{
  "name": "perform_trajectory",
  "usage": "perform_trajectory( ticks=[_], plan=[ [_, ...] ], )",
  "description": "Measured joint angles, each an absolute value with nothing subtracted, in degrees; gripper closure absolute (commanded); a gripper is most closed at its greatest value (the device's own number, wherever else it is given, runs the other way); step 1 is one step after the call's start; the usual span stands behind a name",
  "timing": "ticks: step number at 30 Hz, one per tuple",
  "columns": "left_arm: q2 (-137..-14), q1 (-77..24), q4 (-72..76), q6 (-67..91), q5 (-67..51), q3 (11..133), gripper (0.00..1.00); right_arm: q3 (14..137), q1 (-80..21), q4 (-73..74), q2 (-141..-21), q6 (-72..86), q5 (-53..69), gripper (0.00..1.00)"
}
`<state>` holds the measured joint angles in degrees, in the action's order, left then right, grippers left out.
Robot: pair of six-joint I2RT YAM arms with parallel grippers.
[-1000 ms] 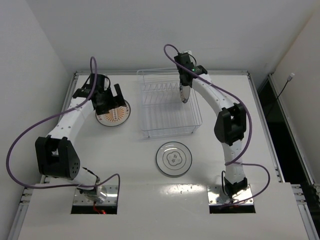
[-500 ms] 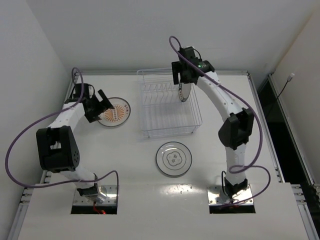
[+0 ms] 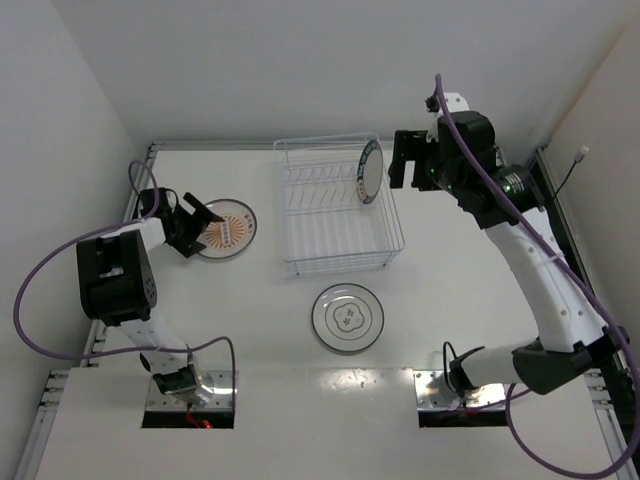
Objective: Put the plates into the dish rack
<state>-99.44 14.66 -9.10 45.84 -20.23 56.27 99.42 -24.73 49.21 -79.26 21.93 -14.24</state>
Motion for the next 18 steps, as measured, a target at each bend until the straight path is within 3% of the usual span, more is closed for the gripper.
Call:
perform_trajectory(
  ticks=[14,18],
  plan=[
    [-100.9,16.3,-8.2,47.8,-22.6,56.7,0.09,94.8,-23.7,54.0,-77.1,22.8,-13.5,0.15],
    [-97.0,16.3,-12.4,46.1,-22.7,58.2,0.09,89.5,-22.7,52.1,-75.8,24.6,-11.4,0.28]
  ],
)
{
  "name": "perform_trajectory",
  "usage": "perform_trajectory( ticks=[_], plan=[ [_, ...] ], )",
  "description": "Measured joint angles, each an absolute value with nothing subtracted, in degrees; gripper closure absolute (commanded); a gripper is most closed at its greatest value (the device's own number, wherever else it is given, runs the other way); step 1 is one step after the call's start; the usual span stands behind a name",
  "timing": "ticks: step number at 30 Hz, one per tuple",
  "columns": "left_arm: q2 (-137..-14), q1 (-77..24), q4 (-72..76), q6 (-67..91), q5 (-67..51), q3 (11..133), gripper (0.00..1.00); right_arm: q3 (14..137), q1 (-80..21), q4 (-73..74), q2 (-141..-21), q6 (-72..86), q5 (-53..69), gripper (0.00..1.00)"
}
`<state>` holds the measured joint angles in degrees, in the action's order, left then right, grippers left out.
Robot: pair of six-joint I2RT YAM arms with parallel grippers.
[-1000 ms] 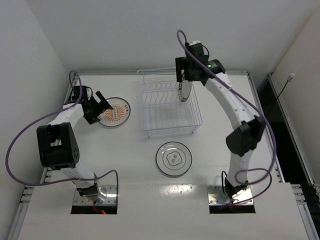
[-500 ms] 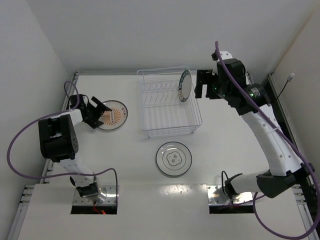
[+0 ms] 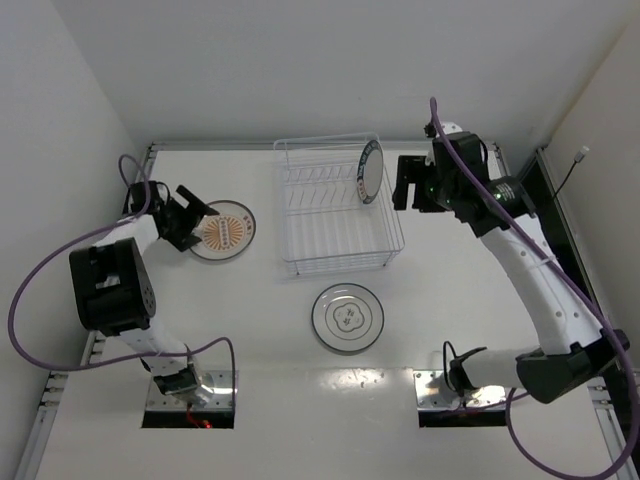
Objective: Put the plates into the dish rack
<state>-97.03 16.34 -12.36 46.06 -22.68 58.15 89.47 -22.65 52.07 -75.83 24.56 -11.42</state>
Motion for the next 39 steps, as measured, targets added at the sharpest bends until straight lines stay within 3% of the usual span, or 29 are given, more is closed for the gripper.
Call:
perform_trajectory(
  ticks=[12,20,27,33,36,37,39],
  plan=[
    [-83.6,16.4,-18.7,41.3,-24.9,59.8,0.06,35.6,-5.0,38.9,-63.0,43.5,24.1,0.28],
    [-83.3,17.3,-21.3,40.7,-25.7,57.8,0.06,21.6,-5.4,25.8,-61.1,50.8,33.6,0.28],
    [-81.8,17.4,-21.8,40.3,-26.5,57.8,0.05,15.7,-8.0,15.3,-62.0,57.8,31.2,0.28],
    [-80.7,17.3,-22.3,40.3,-27.2,57.5,0.05,16.3,-13.5,7.2,-70.1,63.0,28.9,0.31],
    [-79.6,17.4,-22.8,40.3,-27.4,57.0,0.05,16.4,-15.2,3.3,-72.9,65.3,29.0,0.44],
    [-79.2,17.3,-23.0,40.3,-27.5,56.8,0.05,16.5,-15.5,2.2,-74.2,66.2,29.0,0.67],
    [-78.7,17.3,-23.3,40.3,-27.8,56.6,0.05,16.5,-16.0,1.5,-75.7,66.5,27.5,0.89]
  ],
)
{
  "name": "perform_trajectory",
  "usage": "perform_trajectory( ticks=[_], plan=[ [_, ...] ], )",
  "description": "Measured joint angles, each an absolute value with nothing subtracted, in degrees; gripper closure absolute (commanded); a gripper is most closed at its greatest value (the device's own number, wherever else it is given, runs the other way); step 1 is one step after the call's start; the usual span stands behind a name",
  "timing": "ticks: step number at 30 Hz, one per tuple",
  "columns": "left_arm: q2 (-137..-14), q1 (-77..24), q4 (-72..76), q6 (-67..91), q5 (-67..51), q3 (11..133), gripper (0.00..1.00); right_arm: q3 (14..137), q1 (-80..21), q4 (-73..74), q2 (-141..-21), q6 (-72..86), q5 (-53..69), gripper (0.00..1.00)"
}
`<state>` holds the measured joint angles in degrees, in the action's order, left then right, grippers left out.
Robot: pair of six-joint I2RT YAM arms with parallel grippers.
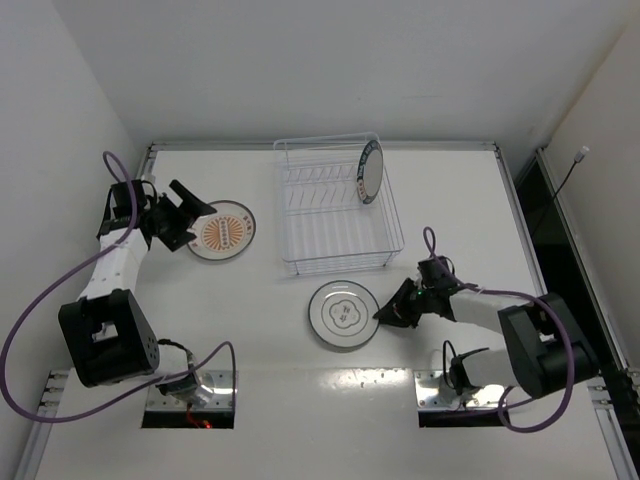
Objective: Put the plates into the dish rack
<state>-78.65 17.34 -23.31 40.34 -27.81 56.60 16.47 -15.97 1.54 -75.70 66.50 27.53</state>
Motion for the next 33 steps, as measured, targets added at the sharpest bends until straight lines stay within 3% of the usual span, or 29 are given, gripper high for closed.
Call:
perform_trajectory(
  ticks=[1,2,10,20,26,33],
  plan=[
    [-78.5,17.3,-23.4,40.3,-27.9,56.6,0.05,16.5,-16.0,1.8,-76.4,67.1,26.9,0.99],
    [-78.3,17.3,-23.6,40.3,-27.9,56.5,0.05,16.5,-16.0,1.8,-76.6,66.9,26.9,1.0],
    [-78.1,17.3,-24.0,40.4,-28.2,56.4,0.05,23.2,-16.7,14.0,-71.4,61.3,24.1,1.0],
    [-78.2,18.3,-23.9,40.5,-28.3,56.4,0.05,36.5,-16.7,47.7,-48.1,47.6,14.4,1.0],
    [-78.1,18.4,-23.9,40.5,-28.1,56.4,0.05,53.0,-16.8,64.2,-43.0,41.6,7.4,1.0],
    [-78.2,18.4,-23.9,40.5,-27.6,56.4,0.05,81.2,-16.8,71.3,-49.3,36.1,-3.4,1.0]
  ],
)
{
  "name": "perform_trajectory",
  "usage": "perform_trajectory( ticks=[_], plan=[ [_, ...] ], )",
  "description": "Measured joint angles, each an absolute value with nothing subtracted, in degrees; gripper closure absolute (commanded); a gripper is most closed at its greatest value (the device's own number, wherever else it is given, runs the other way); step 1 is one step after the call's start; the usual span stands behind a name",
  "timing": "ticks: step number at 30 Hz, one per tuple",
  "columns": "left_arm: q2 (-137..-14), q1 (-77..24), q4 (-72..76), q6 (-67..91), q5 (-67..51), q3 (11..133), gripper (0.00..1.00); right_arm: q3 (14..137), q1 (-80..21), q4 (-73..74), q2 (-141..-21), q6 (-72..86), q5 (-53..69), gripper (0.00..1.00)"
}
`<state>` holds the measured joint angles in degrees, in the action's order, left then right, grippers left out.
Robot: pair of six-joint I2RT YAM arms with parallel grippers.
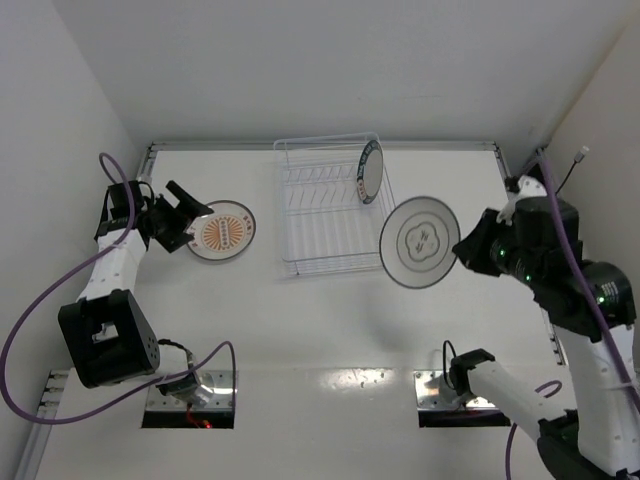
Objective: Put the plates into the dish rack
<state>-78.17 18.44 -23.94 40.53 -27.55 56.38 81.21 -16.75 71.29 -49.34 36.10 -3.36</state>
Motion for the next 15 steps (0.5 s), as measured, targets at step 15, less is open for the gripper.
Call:
perform_trajectory(
  ticks=[15],
  plan=[
    [-80.0,16.4,-28.0,40.5,-22.4,56.5,0.05,103.4,-19.2,46.4,-90.0,18.8,-25.9,1.0]
  ],
)
